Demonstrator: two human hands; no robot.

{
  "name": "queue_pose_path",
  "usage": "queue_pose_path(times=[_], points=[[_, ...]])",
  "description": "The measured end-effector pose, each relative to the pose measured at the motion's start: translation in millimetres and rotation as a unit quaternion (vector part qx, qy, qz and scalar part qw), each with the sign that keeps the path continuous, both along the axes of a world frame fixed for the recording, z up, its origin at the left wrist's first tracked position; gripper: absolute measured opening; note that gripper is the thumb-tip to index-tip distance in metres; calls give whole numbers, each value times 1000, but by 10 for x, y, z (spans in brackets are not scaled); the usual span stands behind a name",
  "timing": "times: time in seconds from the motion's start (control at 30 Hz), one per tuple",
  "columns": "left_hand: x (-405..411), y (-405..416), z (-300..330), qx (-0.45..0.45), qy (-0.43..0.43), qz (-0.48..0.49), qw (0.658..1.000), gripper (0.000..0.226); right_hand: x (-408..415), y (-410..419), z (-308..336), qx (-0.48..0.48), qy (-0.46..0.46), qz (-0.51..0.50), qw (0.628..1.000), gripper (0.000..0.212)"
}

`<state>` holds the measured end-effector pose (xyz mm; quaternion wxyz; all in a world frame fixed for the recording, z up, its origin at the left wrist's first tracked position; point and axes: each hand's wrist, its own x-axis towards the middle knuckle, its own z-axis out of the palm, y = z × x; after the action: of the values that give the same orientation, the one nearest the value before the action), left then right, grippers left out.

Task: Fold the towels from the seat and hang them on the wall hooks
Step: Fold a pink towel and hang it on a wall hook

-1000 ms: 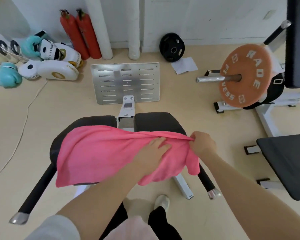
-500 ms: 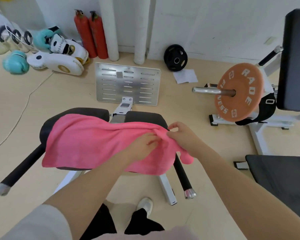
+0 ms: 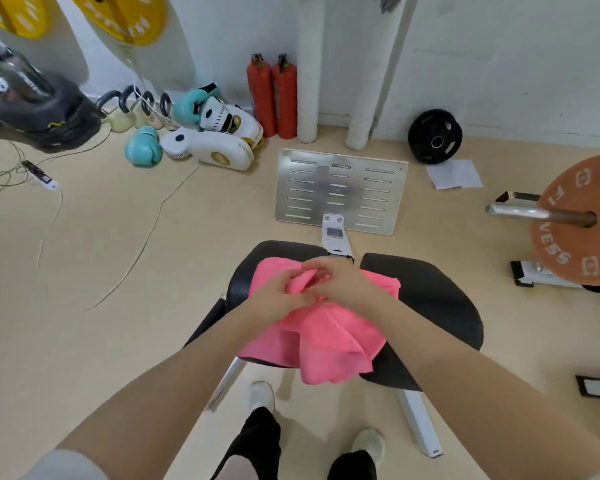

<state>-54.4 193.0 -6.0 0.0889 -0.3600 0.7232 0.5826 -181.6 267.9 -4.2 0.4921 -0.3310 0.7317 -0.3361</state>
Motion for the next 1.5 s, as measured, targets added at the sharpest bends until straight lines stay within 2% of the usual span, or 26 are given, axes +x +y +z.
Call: queue_pose_path(times=[0.07,0.1,0.17,0.33,0.43,0.5,0.6,0.67,0.7,0.77,0.83,0.87,1.0,1.1,1.17,1.27,1.33,1.37,1.4,1.47,1.5], points=[[88,-294,-103,-60,-25,-30,997,49,50,-227,-152,30,169,73,982,30],[107,-419,-143,-87,-29,-35,995,48,72,-303,-199,62,225,97,967,27],[162,-650,-286,-123,-22,-37,991,44,122,-380,-301,103,267,92,954,27],[26,-967,-419,-157,-5,-14,987,36,206,-370,-437,98,299,19,949,28],[-124,-1066,-464,-129,-3,-89,988,32,265,-417,-424,117,394,35,911,32],[-188,-1104,-509,-122,0,-133,984,25,301,-497,-446,93,356,27,930,38],[-218,-1162,-563,-110,18,-117,987,22,333,-589,-469,89,222,8,971,41],[-206,-1209,-584,-124,19,-88,988,22,359,-601,-494,113,238,27,964,36],[-206,-1249,-637,-161,8,-88,983,23,364,-604,-503,126,257,38,957,33],[-183,-1330,-792,-235,-73,-135,960,33,353,-612,-474,150,256,46,954,33],[-136,-1359,-896,-241,-153,-194,939,45,306,-595,-425,179,229,57,955,39],[-121,-1341,-924,-229,-161,-205,938,49,278,-575,-407,189,228,66,953,41],[-139,-1220,-818,-204,-107,-162,960,37,193,-477,-361,202,231,47,950,29],[-138,-1124,-729,-141,-29,-200,969,44,172,-450,-332,199,200,34,959,15],[-120,-1056,-673,-97,6,-220,971,39,188,-412,-303,190,185,28,964,17],[-99,-1034,-625,-101,30,-139,985,31,218,-325,-209,169,118,-25,978,28],[-110,-1061,-586,-88,29,-36,995,25,230,-273,-163,134,102,-38,985,15],[-115,-1081,-547,-46,30,21,998,24,234,-258,-138,121,119,-29,985,10],[-122,-1096,-497,14,30,67,997,23,245,-248,-113,108,131,-19,985,18],[-137,-1088,-369,139,30,107,984,18,285,-232,-45,55,114,-13,992,28],[-138,-1073,-313,194,34,110,974,13,305,-229,-13,18,89,-10,996,23]])
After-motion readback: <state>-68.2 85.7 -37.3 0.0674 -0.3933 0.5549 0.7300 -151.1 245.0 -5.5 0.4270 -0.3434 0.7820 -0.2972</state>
